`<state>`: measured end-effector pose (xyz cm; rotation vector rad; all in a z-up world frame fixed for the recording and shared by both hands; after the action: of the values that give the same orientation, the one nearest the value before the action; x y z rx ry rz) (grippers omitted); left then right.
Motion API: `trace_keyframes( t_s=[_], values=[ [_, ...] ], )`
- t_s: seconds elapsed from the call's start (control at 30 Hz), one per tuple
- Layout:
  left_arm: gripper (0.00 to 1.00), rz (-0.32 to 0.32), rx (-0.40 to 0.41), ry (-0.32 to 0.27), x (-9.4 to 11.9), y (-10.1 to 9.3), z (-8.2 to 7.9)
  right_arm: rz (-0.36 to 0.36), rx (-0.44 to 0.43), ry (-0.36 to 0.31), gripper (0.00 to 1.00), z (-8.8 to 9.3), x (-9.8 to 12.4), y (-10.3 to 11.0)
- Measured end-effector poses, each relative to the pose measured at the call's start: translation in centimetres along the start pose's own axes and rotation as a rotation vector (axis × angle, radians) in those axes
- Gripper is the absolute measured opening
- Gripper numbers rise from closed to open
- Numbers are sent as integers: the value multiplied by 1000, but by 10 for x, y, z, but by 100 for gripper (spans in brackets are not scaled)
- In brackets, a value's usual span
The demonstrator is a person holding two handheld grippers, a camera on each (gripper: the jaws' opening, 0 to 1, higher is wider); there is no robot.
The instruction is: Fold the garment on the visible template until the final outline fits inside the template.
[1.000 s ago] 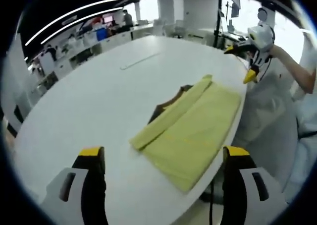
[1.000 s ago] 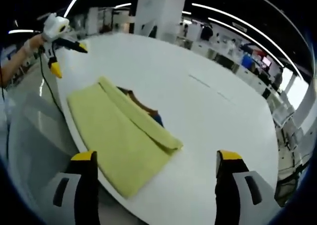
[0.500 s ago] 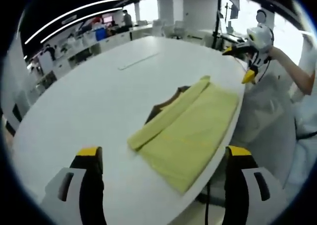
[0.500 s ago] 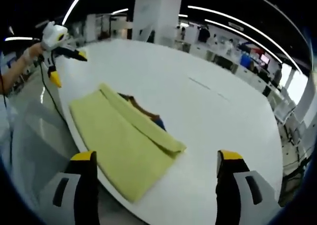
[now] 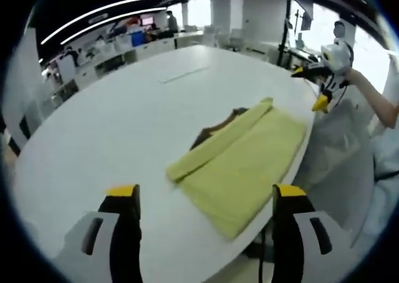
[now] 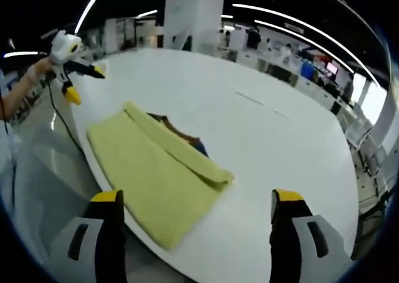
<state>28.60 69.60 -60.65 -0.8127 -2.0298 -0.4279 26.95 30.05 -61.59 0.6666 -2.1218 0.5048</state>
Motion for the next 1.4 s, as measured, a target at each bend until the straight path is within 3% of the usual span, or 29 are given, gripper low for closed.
trace_keyframes(
  t_s=[0.27, 0.5, 0.77, 1.4],
  values=[
    [69, 39, 53, 4, -3, -3, 11, -16, -14, 35, 82, 11, -6, 1],
    [59, 43, 83, 8, -5, -1, 18, -45, -49, 23, 72, 18, -10, 3],
    [50, 72, 130, 41, -15, -4, 34, -66, -95, 53, 60, 35, -13, 3],
    [27, 183, 277, 127, -40, -10, 68, -85, -123, 112, 46, 49, -16, 6]
  ],
)
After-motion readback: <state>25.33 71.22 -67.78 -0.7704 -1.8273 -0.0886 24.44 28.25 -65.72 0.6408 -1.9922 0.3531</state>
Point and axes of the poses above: the point that each gripper's makers call its tool centre point, and the gripper's own axes: x roughly backward along the fingers, y roughly to its left, z roughly out of its underside, the point moved 7 cm from there along x, roughly backward along the fingers, and after that the axes turned 12 degrees about y, right-handed, at the moved point
